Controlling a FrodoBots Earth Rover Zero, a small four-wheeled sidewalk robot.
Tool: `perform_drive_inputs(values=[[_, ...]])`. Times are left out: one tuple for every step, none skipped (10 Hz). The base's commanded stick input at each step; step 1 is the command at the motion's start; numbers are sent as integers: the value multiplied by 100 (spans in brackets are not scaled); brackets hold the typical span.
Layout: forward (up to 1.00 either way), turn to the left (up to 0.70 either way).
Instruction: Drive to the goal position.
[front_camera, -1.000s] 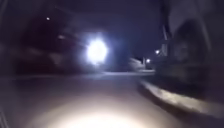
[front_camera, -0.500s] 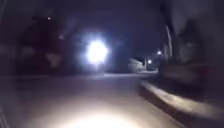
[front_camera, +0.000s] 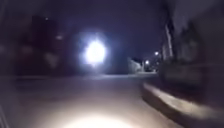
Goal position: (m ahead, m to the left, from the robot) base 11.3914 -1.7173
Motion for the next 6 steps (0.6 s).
perform_drive_inputs(values=[[70,-35],[70,0],[70,0],[70,0],[70,0],[70,0]])
